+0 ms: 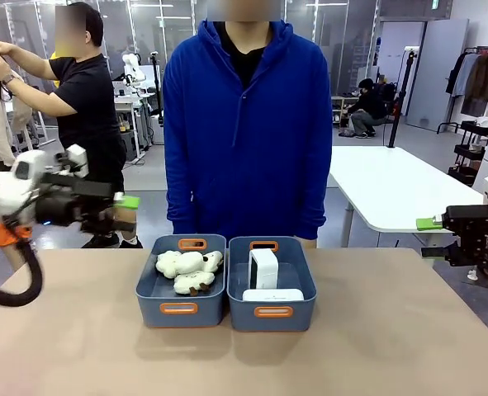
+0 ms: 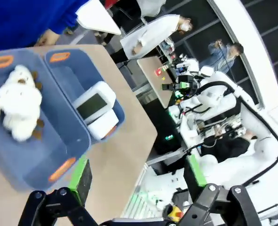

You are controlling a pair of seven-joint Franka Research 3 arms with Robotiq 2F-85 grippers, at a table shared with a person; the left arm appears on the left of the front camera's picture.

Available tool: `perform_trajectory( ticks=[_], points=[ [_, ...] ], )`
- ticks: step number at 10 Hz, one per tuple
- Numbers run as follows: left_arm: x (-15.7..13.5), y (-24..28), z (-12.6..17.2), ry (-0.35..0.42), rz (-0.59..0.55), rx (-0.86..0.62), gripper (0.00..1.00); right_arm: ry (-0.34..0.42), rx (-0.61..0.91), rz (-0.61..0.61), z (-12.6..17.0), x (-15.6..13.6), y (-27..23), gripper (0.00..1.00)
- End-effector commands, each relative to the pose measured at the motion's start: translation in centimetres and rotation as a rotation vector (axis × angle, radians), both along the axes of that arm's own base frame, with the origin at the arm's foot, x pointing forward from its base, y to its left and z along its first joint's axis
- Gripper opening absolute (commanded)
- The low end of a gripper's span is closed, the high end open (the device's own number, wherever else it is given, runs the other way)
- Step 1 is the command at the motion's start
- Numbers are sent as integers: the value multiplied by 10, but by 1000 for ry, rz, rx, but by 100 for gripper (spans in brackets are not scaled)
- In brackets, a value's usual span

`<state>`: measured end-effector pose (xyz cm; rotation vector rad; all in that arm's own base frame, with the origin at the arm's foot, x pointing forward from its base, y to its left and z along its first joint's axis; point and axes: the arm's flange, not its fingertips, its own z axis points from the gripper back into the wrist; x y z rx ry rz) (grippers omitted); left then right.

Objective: Sort the digital clocks into the basket.
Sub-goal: Pick up the Digital clock from the table and place it into the empty Plastic storage basket.

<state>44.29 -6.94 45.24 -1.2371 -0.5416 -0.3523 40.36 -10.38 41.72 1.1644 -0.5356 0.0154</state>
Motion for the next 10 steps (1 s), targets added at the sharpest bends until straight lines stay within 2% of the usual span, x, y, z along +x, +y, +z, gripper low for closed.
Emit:
perform_trajectory(
  ticks=[1, 3, 4, 6, 7, 8, 9, 10],
  points=[
    [-37, 37, 2, 6, 72, -65, 100, -11, -7, 15, 1, 1, -2, 100],
    [-80, 86, -12, 24, 187, -146, 100, -11, -7, 15, 1, 1, -2, 100],
    [-98, 109, -25, 82, 281, -122, 100, -11, -7, 15, 1, 1, -2, 100],
    [-137, 139, -41, 126, 398, -133, 100, -11, -7, 15, 1, 1, -2, 100],
    [-140, 138, -44, 71, 443, -179, 100, -11, -7, 15, 1, 1, -2, 100],
    [-118, 120, -60, 95, 440, -154, 100, -11, -7, 15, 1, 1, -2, 100],
    [-79, 176, -25, 89, 400, -142, 100, -11, -7, 15, 1, 1, -2, 100],
    [-79, 176, -25, 89, 400, -142, 100, -11, -7, 15, 1, 1, -2, 100]
  ],
)
